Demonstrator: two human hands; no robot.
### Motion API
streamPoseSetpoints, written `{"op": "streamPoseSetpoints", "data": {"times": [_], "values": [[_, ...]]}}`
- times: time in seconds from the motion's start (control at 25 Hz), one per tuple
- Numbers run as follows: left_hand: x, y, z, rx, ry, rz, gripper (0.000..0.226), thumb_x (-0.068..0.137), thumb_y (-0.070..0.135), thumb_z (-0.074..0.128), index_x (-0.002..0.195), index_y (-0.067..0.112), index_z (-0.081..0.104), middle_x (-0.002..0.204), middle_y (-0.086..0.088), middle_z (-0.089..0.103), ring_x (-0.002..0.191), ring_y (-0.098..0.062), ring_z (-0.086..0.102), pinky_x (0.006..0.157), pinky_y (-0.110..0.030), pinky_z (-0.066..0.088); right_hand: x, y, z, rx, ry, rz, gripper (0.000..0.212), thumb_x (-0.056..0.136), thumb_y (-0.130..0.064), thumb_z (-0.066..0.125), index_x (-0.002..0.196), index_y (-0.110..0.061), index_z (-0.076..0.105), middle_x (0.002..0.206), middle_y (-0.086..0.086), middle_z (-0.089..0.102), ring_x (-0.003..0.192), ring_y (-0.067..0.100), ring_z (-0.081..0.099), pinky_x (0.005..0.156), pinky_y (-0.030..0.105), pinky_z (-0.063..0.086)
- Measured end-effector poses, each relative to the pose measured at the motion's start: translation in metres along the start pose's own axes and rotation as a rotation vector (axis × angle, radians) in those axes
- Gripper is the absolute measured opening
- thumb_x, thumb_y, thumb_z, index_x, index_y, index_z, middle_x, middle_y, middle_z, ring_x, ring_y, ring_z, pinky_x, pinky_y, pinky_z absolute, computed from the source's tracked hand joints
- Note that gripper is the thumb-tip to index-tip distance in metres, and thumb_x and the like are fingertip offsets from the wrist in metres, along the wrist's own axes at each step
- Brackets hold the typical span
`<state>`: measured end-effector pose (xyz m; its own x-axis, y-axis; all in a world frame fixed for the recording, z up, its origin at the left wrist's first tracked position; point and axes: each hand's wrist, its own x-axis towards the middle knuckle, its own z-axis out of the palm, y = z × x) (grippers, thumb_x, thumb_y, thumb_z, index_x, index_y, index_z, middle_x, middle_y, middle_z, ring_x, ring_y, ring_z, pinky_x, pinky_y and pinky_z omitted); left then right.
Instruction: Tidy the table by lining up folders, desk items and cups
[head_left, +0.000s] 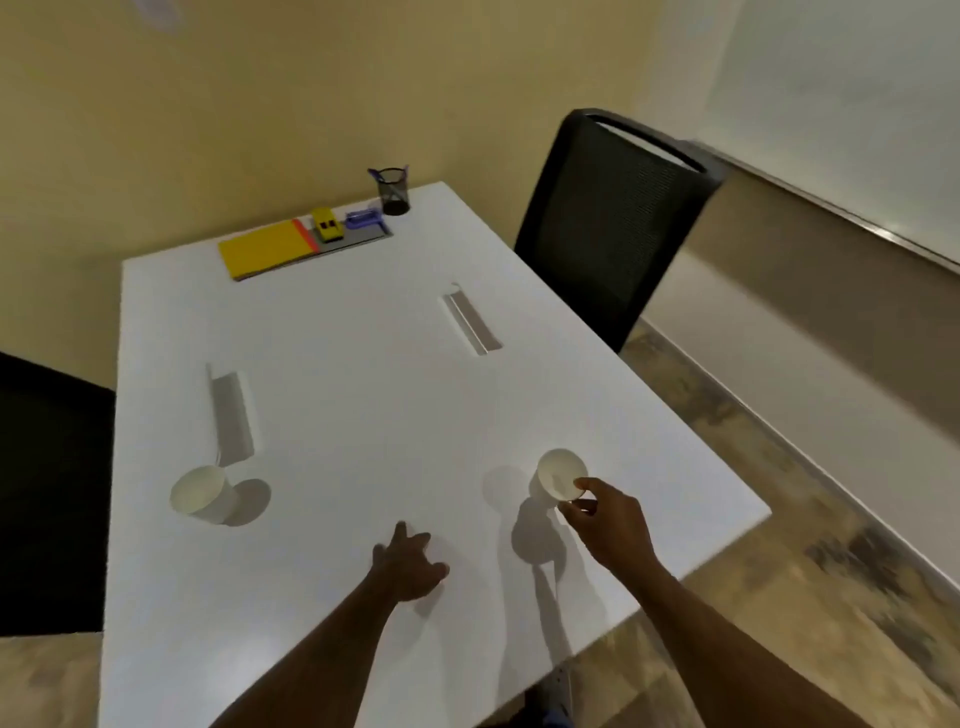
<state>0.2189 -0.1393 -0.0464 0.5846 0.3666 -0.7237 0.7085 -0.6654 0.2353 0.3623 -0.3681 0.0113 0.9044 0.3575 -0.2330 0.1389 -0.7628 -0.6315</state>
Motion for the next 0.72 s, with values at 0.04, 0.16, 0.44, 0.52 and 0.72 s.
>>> {"op": "streamPoseSetpoints", "data": {"times": [0.04,0.16,0.44,0.52,0.72], "values": [[0.008,0.006,-0.003,0.011,0.000,-0.038,0.077,0.092,0.056,0.046,0.155,0.023,0.015,0.164,-0.012,-0.011,0.150,-0.037,0.004,0.121,-0.044,0.004,0.028,-0.002,-0.001,0.004,-0.016,-0.018,0.043,0.085,-0.030,0.070,0.123,-0.012,0.061,0.112,0.005,0.073,0.096,0.010,0.071,0.073,0.014,0.044],[0.025,0.025,-0.015,0.021,-0.024,-0.123,0.084,0.088,0.060,0.050,0.155,0.029,0.010,0.162,-0.013,-0.017,0.149,-0.041,0.008,0.121,-0.049,0.002,0.104,-0.008,-0.002,0.022,-0.046,-0.075,0.043,0.085,-0.027,0.070,0.122,-0.009,0.061,0.114,0.009,0.072,0.097,0.015,0.071,0.074,0.016,0.044],[0.034,0.034,-0.025,-0.036,-0.062,-0.202,0.084,0.087,0.062,0.049,0.155,0.032,0.008,0.163,-0.010,-0.018,0.149,-0.040,0.013,0.122,-0.048,0.006,0.233,-0.041,0.014,0.008,-0.089,-0.169,0.044,0.085,-0.023,0.067,0.124,-0.005,0.058,0.114,0.016,0.070,0.104,0.028,0.067,0.087,0.032,0.049],[0.034,0.037,-0.021,-0.061,-0.054,-0.228,0.086,0.086,0.063,0.050,0.155,0.032,0.008,0.163,-0.006,-0.018,0.148,-0.046,0.007,0.121,-0.049,0.010,0.256,-0.049,0.020,-0.010,-0.099,-0.185,0.046,0.084,-0.022,0.067,0.125,-0.004,0.058,0.115,0.018,0.069,0.107,0.031,0.065,0.090,0.034,0.048],[0.026,0.042,-0.016,-0.110,-0.051,-0.247,0.089,0.085,0.061,0.053,0.155,0.032,0.008,0.163,-0.002,-0.018,0.148,-0.044,0.007,0.121,-0.050,0.016,0.263,-0.052,0.020,-0.126,-0.119,-0.248,0.064,0.085,-0.027,0.067,0.141,-0.013,0.040,0.136,0.015,0.055,0.124,0.032,0.053,0.100,0.042,0.043]]}}
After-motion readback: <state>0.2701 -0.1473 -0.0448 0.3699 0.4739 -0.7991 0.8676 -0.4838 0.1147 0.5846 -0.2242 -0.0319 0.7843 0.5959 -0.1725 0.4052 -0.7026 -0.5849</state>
